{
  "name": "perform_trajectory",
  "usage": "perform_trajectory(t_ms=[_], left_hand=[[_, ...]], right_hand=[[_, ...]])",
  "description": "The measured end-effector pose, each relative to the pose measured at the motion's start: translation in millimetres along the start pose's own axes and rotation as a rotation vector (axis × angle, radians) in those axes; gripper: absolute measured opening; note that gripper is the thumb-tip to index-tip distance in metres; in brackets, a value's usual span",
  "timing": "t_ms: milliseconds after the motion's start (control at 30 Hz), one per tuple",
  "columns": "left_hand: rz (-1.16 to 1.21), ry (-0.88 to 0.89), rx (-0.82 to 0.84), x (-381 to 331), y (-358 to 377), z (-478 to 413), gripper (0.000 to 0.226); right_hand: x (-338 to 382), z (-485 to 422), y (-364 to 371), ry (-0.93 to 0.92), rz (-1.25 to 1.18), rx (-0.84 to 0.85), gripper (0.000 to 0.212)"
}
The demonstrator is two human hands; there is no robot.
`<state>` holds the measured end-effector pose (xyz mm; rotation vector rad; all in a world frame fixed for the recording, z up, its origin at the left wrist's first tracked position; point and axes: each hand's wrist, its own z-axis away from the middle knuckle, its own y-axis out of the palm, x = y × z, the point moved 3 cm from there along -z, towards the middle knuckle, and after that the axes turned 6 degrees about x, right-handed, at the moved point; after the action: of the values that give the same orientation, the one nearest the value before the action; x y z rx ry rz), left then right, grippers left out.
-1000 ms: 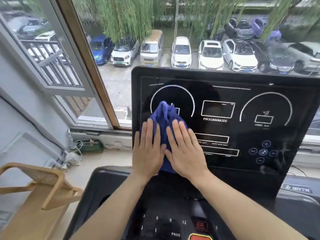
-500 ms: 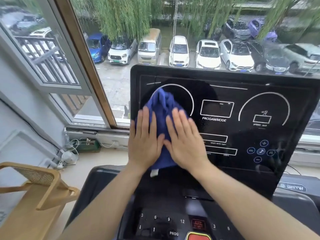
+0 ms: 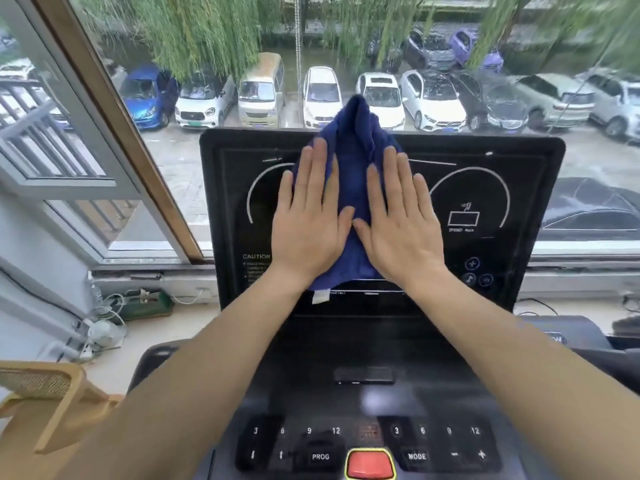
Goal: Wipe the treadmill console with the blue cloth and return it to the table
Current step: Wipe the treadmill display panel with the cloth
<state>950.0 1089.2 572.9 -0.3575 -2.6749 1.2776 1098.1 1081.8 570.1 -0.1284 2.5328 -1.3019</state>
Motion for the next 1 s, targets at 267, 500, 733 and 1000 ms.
perform_trajectory(t_ms=[267, 500, 733, 1000], left_hand=[[-0.109, 0.149, 0.130, 6.8, 49.9, 120.9, 0.074], [-0.019, -0.052, -0.033, -3.2, 1.5, -3.8, 0.069], [0.033, 0.124, 0.156, -30.6, 41.0, 104.5, 0.075], [-0.009, -0.074, 0.094, -22.0, 24.6, 69.7, 0.071]], right_hand=[[46.9, 88.6, 50.3, -0.248, -0.011, 0.078, 0.073], [-2.1, -0.3, 5.7, -0.018, -0.020, -0.074, 0.070], [15.2, 105.3, 45.0, 0.023, -0.057, 0.130, 0.079], [16.5, 44.1, 19.2, -0.122, 0.014, 0.056, 0.070]])
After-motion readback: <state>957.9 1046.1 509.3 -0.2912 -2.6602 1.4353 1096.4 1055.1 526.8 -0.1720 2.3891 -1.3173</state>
